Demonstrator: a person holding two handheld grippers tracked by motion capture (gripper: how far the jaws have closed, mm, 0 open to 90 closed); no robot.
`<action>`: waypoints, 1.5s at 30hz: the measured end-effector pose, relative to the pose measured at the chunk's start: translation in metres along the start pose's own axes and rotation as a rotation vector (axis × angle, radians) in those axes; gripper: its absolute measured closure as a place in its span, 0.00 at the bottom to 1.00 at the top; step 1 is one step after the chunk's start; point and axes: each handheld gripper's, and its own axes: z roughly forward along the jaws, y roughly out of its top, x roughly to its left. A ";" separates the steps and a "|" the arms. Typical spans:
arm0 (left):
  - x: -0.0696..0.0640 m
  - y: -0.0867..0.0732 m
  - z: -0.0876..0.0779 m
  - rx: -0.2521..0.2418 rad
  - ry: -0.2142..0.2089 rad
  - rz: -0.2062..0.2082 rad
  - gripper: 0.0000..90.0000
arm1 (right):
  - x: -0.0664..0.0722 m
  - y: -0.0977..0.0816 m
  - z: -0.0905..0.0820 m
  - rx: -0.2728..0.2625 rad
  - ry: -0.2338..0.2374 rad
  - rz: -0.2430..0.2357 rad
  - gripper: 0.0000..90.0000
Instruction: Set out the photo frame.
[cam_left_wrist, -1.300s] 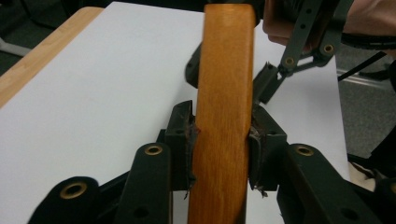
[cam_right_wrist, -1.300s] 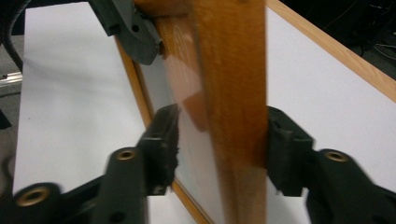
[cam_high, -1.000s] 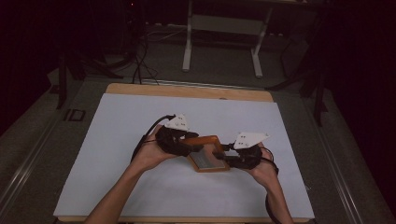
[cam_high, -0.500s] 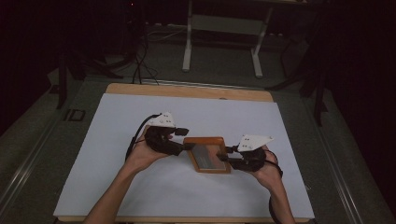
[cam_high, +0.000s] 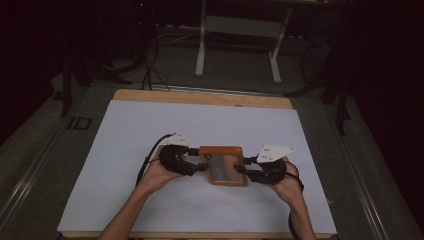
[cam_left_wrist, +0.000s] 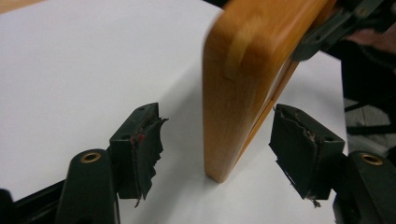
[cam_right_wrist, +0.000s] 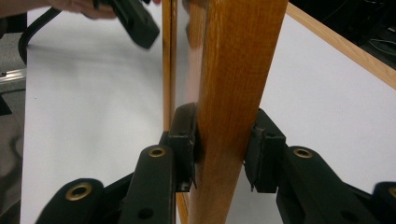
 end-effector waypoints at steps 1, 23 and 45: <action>-0.001 0.000 0.003 0.006 0.001 0.007 0.38 | 0.000 0.000 0.000 0.000 0.000 0.000 0.75; -0.014 -0.001 0.034 0.040 -0.014 0.080 0.61 | -0.002 -0.004 -0.002 0.000 0.008 0.010 0.74; -0.022 0.001 0.026 0.024 -0.004 0.097 0.68 | -0.007 -0.008 -0.006 -0.022 0.033 0.047 0.71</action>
